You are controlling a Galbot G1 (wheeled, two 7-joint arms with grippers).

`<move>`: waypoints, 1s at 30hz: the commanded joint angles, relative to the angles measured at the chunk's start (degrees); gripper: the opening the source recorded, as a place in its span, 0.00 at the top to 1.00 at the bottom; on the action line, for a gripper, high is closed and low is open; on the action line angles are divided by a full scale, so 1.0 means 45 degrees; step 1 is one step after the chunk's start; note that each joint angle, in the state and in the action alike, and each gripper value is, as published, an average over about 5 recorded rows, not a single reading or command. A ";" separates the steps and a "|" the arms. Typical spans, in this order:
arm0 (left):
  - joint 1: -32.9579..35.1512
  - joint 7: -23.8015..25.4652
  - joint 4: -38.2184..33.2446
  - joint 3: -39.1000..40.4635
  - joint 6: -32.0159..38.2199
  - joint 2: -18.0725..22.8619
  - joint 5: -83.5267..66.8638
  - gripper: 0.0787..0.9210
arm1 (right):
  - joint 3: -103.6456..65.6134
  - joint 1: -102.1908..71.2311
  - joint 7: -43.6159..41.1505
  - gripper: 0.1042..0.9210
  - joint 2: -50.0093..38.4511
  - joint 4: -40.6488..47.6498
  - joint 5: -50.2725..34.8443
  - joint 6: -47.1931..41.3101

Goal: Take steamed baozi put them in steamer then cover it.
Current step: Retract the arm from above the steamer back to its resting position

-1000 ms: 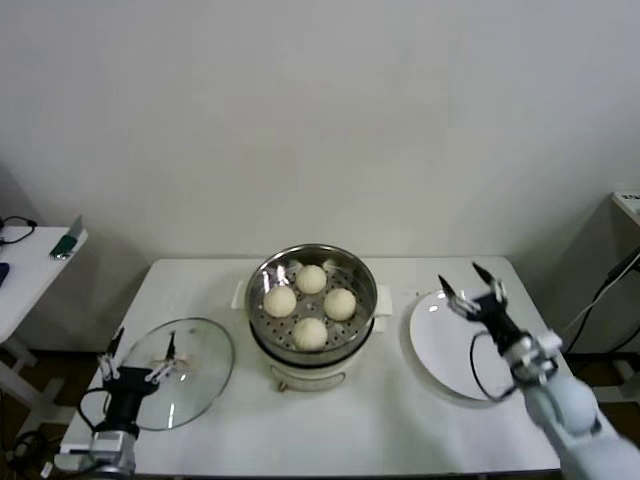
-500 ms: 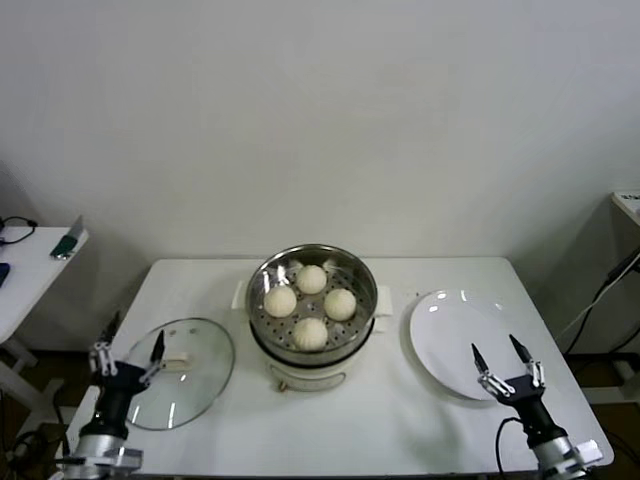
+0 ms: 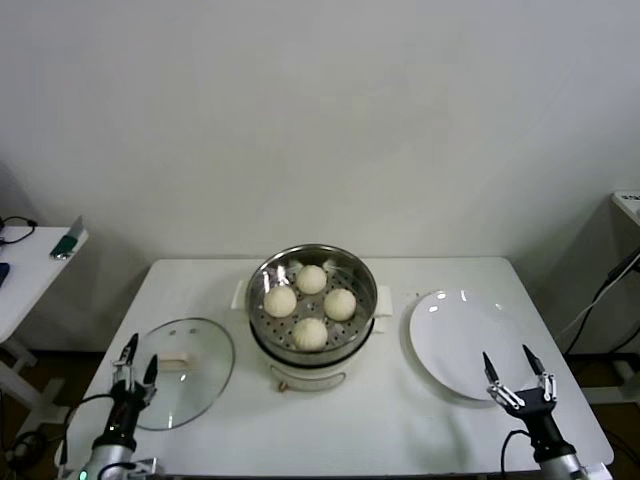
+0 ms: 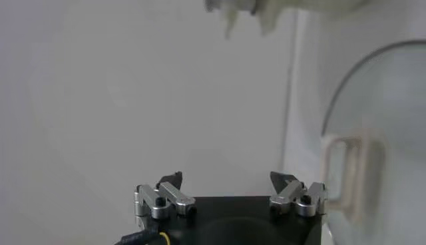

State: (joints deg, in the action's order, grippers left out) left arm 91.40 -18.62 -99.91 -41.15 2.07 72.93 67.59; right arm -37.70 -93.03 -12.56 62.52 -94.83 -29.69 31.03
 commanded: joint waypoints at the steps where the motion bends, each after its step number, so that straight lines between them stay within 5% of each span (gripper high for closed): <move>1: -0.0710 -0.0429 0.2155 0.0218 -0.0556 0.0110 0.1776 0.12 | -0.0191 -0.0210 -0.0038 0.12 0.0306 -0.0054 0.0301 0.0262; 30: -0.2772 -0.0311 0.3992 0.0756 -0.0830 0.0202 0.1753 0.12 | -0.0545 -0.0277 -0.0080 0.12 0.1139 -0.0545 0.1047 0.0214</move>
State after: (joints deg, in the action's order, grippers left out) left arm 81.11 -19.95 -85.34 -37.91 -1.33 73.84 74.96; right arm -40.07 -94.18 -12.93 66.90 -97.03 -25.58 31.90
